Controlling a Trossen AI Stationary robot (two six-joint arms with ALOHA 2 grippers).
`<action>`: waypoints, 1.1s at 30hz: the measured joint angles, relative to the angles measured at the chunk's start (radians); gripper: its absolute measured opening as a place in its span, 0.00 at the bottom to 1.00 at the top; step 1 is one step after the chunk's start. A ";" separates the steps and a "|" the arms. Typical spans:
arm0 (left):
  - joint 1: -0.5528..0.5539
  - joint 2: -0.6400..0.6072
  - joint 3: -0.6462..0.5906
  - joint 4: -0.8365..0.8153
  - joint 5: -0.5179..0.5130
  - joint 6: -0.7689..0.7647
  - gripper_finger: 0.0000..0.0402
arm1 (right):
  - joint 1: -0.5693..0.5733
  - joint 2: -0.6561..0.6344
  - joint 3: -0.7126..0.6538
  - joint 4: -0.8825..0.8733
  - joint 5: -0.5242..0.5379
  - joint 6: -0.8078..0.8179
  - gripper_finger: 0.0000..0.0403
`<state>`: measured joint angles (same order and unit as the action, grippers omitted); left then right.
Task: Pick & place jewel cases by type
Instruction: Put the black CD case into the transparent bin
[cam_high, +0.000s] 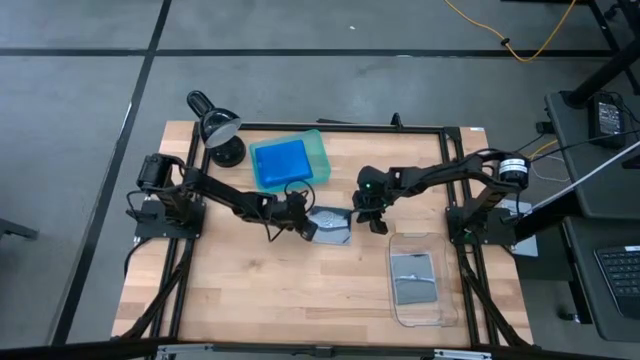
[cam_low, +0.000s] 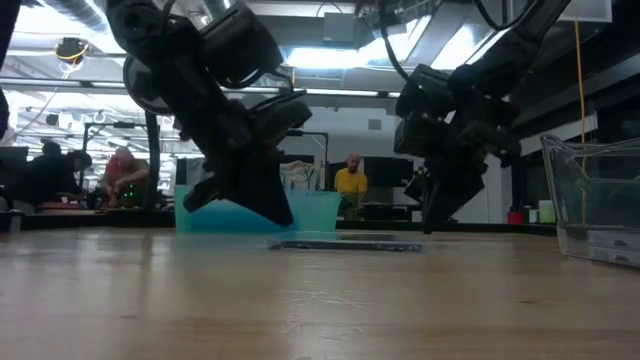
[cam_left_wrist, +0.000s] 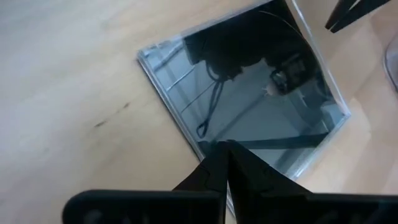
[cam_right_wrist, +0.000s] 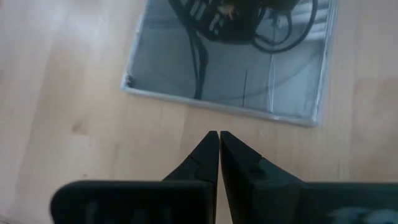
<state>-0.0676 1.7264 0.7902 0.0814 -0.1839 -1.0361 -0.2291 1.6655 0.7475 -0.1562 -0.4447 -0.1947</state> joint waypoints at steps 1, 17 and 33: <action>0.005 0.000 0.000 -0.002 0.000 0.007 0.00 | 0.000 0.006 0.000 -0.003 0.004 0.000 0.05; -0.033 -0.024 0.000 -0.167 0.043 -0.028 0.00 | 0.000 0.032 0.000 -0.003 0.007 -0.022 0.05; -0.012 0.070 0.001 0.042 0.101 -0.054 0.00 | 0.000 0.032 0.000 0.016 0.010 -0.026 0.05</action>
<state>-0.0791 1.7963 0.7914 0.1238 -0.0830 -1.0897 -0.2291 1.6978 0.7475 -0.1399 -0.4347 -0.2211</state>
